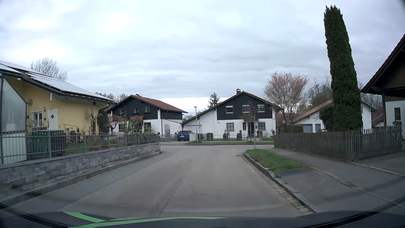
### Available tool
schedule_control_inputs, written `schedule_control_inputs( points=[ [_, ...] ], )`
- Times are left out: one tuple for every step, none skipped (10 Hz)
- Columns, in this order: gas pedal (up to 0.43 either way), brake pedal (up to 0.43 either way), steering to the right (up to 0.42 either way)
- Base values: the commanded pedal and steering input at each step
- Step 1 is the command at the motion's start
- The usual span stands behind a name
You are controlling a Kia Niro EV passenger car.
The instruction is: Follow the waypoints while adhering to traffic rules and regulations
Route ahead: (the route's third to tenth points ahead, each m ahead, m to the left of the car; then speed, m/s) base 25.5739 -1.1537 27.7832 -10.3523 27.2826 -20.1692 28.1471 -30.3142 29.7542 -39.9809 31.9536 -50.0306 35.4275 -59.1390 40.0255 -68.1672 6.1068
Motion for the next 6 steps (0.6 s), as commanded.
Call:
schedule_control_inputs(
  points=[
    [0.000,0.024,0.017],
    [0.000,0.037,0.017],
    [0.000,0.055,0.018],
    [0.000,0.073,0.018],
    [0.000,0.079,0.018],
    [0.000,0.079,0.018]
  ],
)
